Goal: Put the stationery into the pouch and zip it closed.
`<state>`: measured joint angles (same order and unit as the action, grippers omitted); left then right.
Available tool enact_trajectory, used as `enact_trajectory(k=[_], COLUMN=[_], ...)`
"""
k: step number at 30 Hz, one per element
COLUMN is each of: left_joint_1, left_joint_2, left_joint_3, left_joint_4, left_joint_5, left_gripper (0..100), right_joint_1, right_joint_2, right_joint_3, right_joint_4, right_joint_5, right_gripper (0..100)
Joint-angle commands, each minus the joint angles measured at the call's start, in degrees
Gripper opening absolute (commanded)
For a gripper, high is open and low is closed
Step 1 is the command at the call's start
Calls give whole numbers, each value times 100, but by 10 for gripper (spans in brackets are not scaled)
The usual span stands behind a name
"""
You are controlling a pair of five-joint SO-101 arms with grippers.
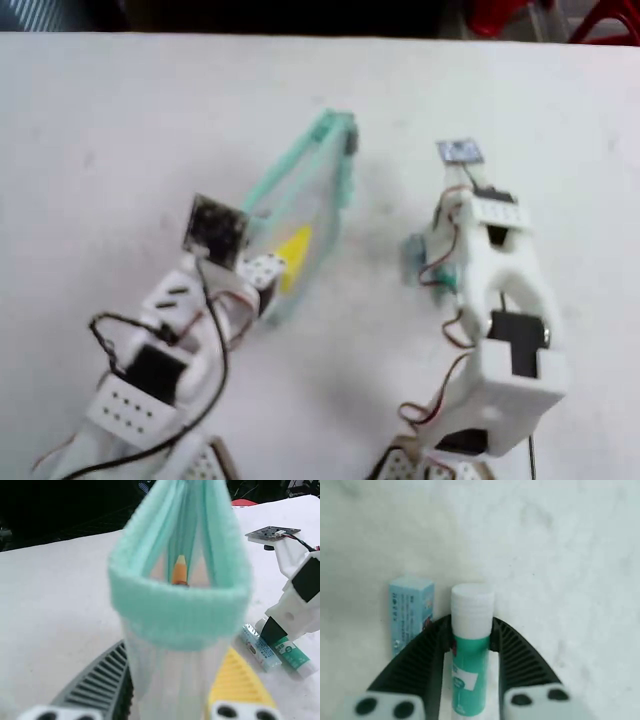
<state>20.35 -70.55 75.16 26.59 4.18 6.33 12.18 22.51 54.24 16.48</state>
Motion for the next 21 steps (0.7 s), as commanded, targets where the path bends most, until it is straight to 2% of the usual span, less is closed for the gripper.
enact_trajectory(k=[1, 7, 12, 17, 21], left_joint_1=[-31, -31, -22, -13, 277], left_joint_2=[-66, -66, -66, -75, -75], left_joint_3=[-53, -53, -53, -70, -70], left_joint_4=[-141, -141, -132, -123, 26], left_joint_5=[62, 62, 62, 62, 18], left_gripper=[199, 199, 199, 199, 203], right_joint_1=[154, -154, -787, -1895, -3055], right_joint_2=[-576, -2475, -4716, -6545, -7108], right_joint_3=[-141, -185, -185, -229, -870], right_joint_4=[163, 884, 919, 690, 347], right_joint_5=[-44, -44, 0, 0, -18], right_gripper=[18, 17, 17, 17, 17])
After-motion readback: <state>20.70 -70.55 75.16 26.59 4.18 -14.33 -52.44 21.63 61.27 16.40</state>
